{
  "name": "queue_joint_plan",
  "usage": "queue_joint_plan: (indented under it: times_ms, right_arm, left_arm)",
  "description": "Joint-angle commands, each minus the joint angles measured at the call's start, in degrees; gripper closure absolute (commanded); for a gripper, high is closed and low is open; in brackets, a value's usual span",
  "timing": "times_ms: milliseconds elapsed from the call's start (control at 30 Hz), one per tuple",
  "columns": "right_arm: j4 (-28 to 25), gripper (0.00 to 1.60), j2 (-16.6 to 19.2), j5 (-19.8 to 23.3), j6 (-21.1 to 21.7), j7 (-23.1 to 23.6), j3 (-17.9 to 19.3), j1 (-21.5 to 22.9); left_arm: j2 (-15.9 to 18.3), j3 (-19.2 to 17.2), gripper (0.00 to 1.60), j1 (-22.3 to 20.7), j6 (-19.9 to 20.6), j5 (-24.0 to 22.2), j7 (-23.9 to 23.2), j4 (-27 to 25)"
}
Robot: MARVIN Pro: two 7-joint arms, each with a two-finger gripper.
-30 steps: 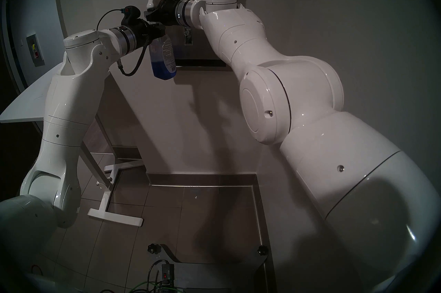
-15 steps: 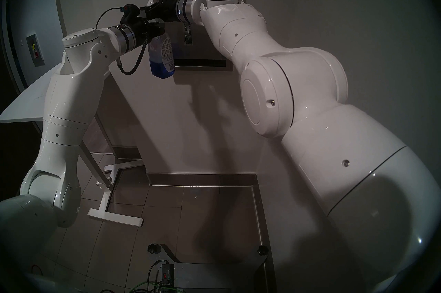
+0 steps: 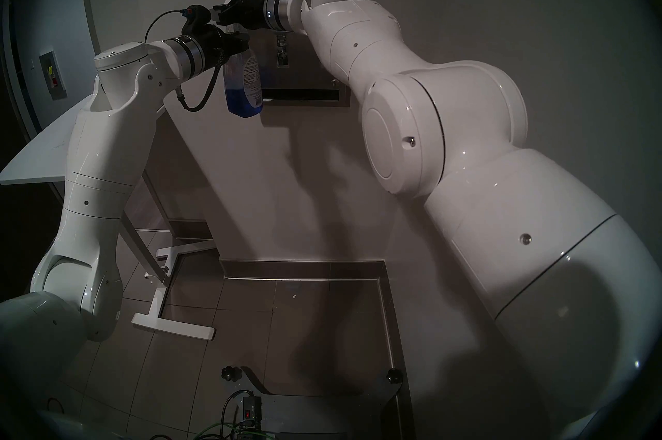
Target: Pick up the cleaner bottle and spray the cleaner onto the surface
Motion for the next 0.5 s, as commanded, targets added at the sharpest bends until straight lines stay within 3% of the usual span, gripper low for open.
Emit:
queue_joint_plan:
  times_ms: [0,467]
  right_arm:
    - [0.00,0.00,0.23,0.42,-1.51,0.62,0.49,3.21]
    - [2.13,0.00,0.80,0.38,-2.41,1.66,0.77,3.26]
  left_arm:
    - [-0.04,-1.22,1.60,-3.90,-2.06,0.29,-0.11,-2.50]
    - [-0.11,-1.29,1.60,-3.91,-2.14,0.57,-0.41,-2.47]
